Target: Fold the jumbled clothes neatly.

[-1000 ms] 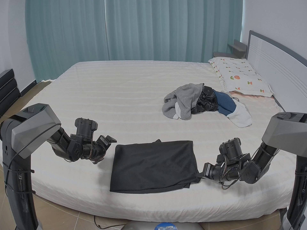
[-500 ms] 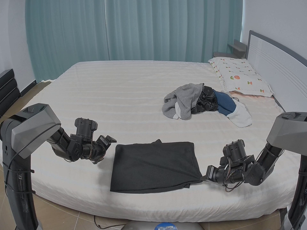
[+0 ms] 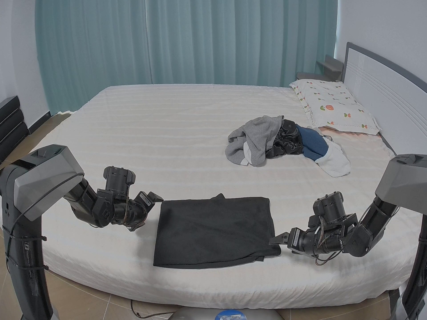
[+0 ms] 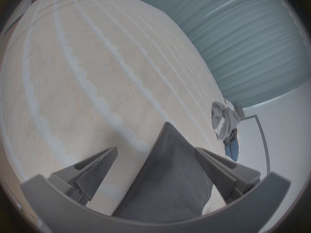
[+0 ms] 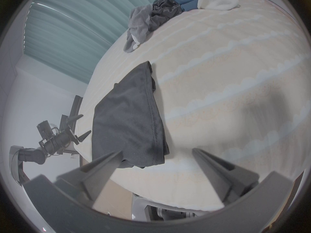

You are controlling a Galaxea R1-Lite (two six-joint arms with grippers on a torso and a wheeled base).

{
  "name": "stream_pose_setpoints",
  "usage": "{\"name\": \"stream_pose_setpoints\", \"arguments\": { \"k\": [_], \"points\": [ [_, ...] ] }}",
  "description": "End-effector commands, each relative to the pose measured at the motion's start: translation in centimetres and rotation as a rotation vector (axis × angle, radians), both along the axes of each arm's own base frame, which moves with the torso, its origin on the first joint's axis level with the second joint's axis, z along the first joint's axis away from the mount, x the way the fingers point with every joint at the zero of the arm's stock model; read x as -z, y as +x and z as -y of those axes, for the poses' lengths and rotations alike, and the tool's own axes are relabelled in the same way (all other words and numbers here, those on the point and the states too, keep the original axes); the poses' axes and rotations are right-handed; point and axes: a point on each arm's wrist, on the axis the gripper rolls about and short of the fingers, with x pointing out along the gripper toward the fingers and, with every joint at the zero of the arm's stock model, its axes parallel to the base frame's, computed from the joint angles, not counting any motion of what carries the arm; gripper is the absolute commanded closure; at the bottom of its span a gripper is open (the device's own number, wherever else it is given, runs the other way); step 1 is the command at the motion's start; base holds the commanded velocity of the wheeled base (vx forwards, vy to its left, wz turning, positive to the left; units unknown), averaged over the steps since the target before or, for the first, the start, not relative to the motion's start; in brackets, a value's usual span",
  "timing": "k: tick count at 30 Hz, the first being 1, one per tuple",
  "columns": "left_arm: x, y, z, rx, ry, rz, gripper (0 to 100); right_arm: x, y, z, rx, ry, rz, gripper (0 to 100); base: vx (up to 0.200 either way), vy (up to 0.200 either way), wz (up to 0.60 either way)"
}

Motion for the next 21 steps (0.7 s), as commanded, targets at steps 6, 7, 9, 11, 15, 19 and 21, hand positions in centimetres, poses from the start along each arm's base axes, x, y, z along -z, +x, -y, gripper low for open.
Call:
{"name": "stream_pose_setpoints", "arguments": {
  "k": [6, 7, 9, 11, 15, 19, 21],
  "points": [
    [0.6, -3.9, -0.1, 0.258, 0.024, 0.035, 0, -1.8, -1.8, 4.1, 0.070, 0.015, 0.011, 0, 0.000, 0.000, 0.00],
    [0.8, -4.1, -0.2, 0.286, 0.046, 0.063, 0, -1.8, -1.9, 4.5, 0.070, 0.018, 0.014, 0, 0.000, 0.000, 0.00],
    [1.3, -4.3, -0.3, 0.338, 0.095, 0.105, 0, -1.6, -2.1, 5.2, 0.068, 0.038, 0.007, 0, 0.000, 0.000, 0.00],
    [1.9, -4.3, -0.3, 0.362, 0.118, 0.120, 0, -1.5, -2.2, 5.6, 0.063, 0.056, 0.006, 0, 0.000, 0.000, 0.00],
    [2.3, -3.9, 0.2, 0.390, 0.138, 0.136, 0, -1.3, -2.2, 6.2, 0.063, 0.092, 0.032, 0, 0.000, 0.000, 0.00],
    [2.6, -3.7, 0.7, 0.416, 0.147, 0.143, 0, -1.5, -2.2, 6.2, 0.063, 0.096, 0.046, 0, 0.000, 0.000, 0.00],
    [2.8, -3.6, 0.9, 0.422, 0.152, 0.145, 0, -1.4, -2.2, 6.2, 0.062, 0.095, 0.043, 0, 0.000, 0.000, 0.00]
  ]
}}
